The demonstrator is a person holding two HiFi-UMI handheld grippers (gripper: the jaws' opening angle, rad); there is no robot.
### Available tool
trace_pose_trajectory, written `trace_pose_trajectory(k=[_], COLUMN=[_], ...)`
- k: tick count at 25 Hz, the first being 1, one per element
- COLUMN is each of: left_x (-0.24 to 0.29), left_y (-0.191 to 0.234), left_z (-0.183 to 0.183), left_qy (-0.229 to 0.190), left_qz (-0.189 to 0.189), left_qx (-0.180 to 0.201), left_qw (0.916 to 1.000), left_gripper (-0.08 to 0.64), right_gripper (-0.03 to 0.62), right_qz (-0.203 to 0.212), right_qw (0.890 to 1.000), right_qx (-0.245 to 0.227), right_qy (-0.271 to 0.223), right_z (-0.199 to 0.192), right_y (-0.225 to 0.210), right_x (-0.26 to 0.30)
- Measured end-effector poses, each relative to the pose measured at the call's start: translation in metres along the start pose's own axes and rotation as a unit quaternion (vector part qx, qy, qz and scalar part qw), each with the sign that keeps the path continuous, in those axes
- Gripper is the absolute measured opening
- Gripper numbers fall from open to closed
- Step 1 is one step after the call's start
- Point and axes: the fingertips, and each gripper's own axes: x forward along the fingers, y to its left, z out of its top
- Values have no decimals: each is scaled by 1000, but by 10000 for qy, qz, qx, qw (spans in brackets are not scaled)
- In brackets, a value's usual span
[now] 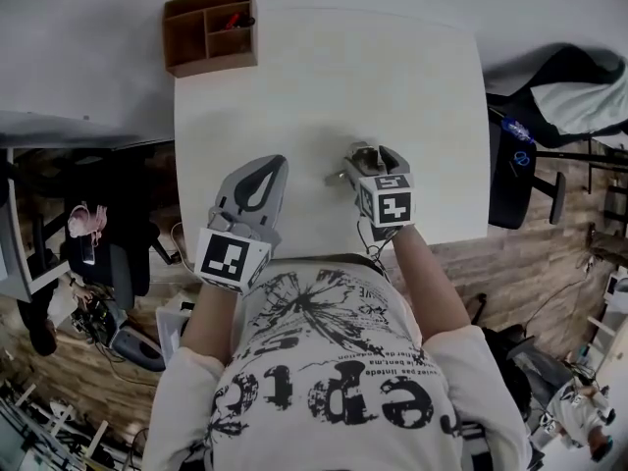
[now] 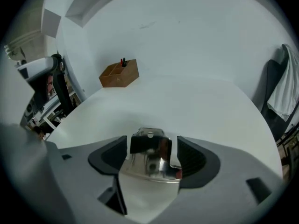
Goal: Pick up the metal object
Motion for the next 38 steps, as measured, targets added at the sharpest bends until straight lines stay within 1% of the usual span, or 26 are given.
trace_pose_trajectory(k=[3,6,8,10,12,17,20,23,27,30,34,38], left_x=[4,7,8,9,9,6,2,-3,-10,-17,-21,-21], left_y=[7,12,13,13,13,20,22,16,8,2,-9,-24], left_z=[-6,-1,2,0,-3,-1,5,13,25,37,55,81], left_qy=[-8,-47,-82,-119,-167,-135,-162,-164,-192,-259,-342,-517], left_qz=[-8,75,72,30,1,74,157,231,318,423,525,559], left_qx=[-34,-78,-112,-129,-126,-210,-139,-55,72,182,290,449], left_qw=[10000,9999,9999,9998,9998,9997,9996,9996,9993,9986,9976,9961], left_gripper=[11,11,11,12,11,11,12,11,11,11,11,11], right_gripper=[316,323,322,288,282,281,281,281,281,281,281,279], right_qz=[-97,-252,-286,-257,-238,-266,-270,-254,-174,-133,-35,138], right_qw=[9997,9987,9974,9957,9944,9936,9938,9964,9991,9975,9923,9785], right_qx=[-23,-90,-69,-73,-130,-135,-144,-216,-371,-564,-600,-685], right_qy=[245,438,662,890,1020,1092,1073,782,107,-394,-1084,-1939], right_z=[-4,-8,-10,-12,-13,-12,-12,-2,29,56,91,127], right_y=[-1,-4,-2,2,3,2,3,5,10,14,19,17], right_x=[8,14,17,19,19,19,16,3,-23,-50,-91,-136])
